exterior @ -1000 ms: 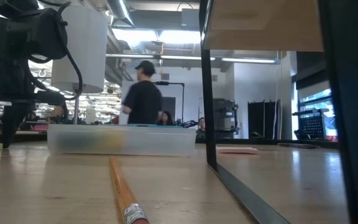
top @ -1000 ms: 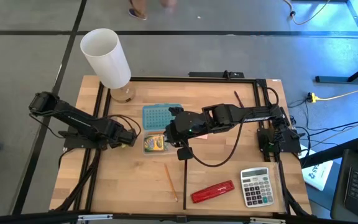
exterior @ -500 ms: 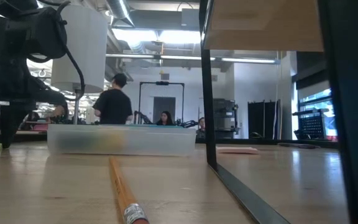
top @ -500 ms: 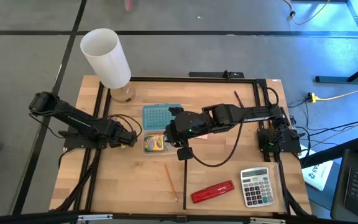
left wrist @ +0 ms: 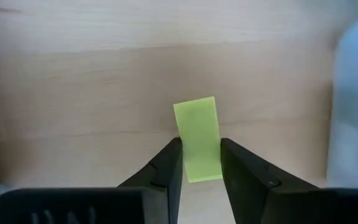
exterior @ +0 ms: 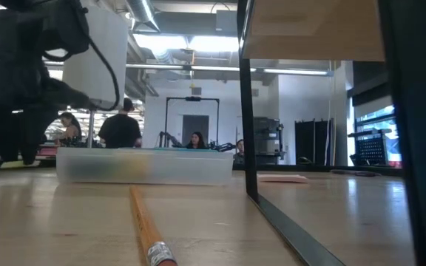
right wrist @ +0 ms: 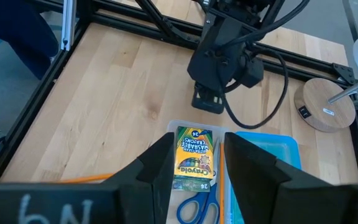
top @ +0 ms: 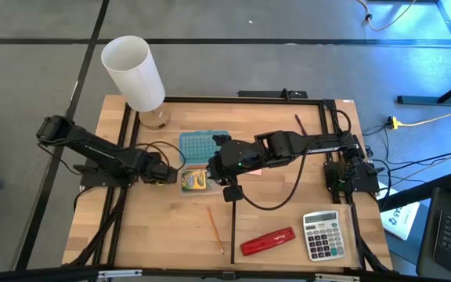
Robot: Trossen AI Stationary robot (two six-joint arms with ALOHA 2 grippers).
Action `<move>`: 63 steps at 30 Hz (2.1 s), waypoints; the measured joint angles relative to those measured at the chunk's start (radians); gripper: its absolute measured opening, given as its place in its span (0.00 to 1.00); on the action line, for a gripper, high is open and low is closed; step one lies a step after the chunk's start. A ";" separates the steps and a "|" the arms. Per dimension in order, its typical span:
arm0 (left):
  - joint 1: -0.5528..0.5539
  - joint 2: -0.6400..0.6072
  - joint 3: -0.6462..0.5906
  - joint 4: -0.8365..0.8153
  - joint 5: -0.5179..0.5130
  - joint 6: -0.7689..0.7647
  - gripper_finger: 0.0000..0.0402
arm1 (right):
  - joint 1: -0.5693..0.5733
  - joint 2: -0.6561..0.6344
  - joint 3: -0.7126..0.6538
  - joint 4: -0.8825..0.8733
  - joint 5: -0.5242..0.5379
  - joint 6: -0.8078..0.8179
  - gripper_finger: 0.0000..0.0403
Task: Pack school essentials
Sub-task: Put the yellow eraser into the blue supply box
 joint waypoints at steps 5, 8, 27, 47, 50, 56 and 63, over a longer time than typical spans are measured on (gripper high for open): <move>0.000 0.000 0.055 -0.022 0.007 0.130 0.24 | 0.000 0.000 0.000 0.000 0.000 0.000 0.35; 0.000 0.000 0.104 -0.070 0.008 0.224 0.24 | 0.000 0.000 0.000 0.000 0.000 0.000 0.35; 0.086 0.002 0.304 -0.148 0.019 1.166 0.24 | 0.000 0.000 0.000 0.000 0.000 0.000 0.35; 0.288 0.118 0.303 0.110 0.120 1.713 0.24 | 0.000 0.000 0.000 0.000 -0.036 -0.006 0.35; 0.298 0.166 0.303 0.125 0.120 1.767 0.24 | 0.000 0.000 0.000 -0.003 -0.037 -0.003 0.35; 0.307 0.227 0.303 0.166 0.119 1.825 0.24 | 0.000 0.000 0.000 0.000 -0.035 -0.003 0.35; 0.307 0.267 0.302 0.165 0.120 1.835 0.24 | 0.000 0.000 0.000 -0.001 -0.035 -0.003 0.35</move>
